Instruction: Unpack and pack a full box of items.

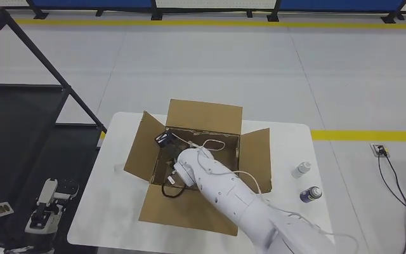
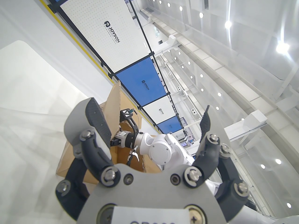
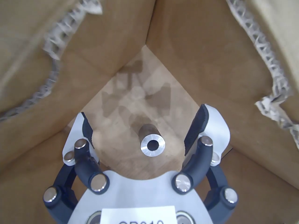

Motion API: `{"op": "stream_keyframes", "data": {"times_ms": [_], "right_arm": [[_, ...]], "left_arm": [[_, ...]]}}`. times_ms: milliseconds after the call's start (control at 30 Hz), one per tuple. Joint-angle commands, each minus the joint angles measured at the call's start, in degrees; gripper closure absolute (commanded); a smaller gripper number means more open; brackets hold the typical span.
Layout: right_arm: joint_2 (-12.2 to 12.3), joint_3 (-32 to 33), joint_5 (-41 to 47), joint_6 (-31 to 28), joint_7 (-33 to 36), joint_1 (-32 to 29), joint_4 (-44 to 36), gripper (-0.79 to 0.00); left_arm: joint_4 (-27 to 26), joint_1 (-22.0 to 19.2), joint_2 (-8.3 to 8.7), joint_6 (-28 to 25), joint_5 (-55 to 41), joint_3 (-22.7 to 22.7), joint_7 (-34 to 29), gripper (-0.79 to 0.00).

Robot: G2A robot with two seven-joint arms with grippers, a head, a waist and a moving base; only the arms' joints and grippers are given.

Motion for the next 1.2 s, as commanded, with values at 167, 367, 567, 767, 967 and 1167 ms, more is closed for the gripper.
{"op": "stream_keyframes", "data": {"times_ms": [167, 367, 567, 767, 967, 1167], "right_arm": [[7.5, 7.2, -9.1, 5.2, 6.1, -7.3, -24.5, -0.785], [17.1, 22.3, -29.0, 3.0, 18.3, -28.0, -64.7, -0.785], [22.0, 44.3, -36.8, -5.7, 21.8, -50.2, -97.1, -0.785], [23.7, 67.8, -28.1, -12.8, 17.6, -60.7, -102.9, -0.785], [25.0, 84.3, -18.4, -23.0, 17.9, -68.1, -95.4, -0.785], [26.1, 90.0, -13.7, -32.0, 14.6, -71.5, -82.4, -0.785]], "left_arm": [[0.0, 0.0, 0.0, 0.0, 0.0, 0.0, 0.0, -0.785], [0.0, 0.0, 0.0, 0.0, 0.0, 0.0, 0.0, -0.785], [0.0, 0.0, 0.0, 0.0, 0.0, 0.0, 0.0, -0.785], [0.0, 0.0, 0.0, 0.0, 0.0, 0.0, 0.0, -0.785], [0.0, 0.0, 0.0, 0.0, 0.0, 0.0, 0.0, -0.785], [0.0, 0.0, 0.0, 0.0, 0.0, 0.0, 0.0, -0.785]]}}
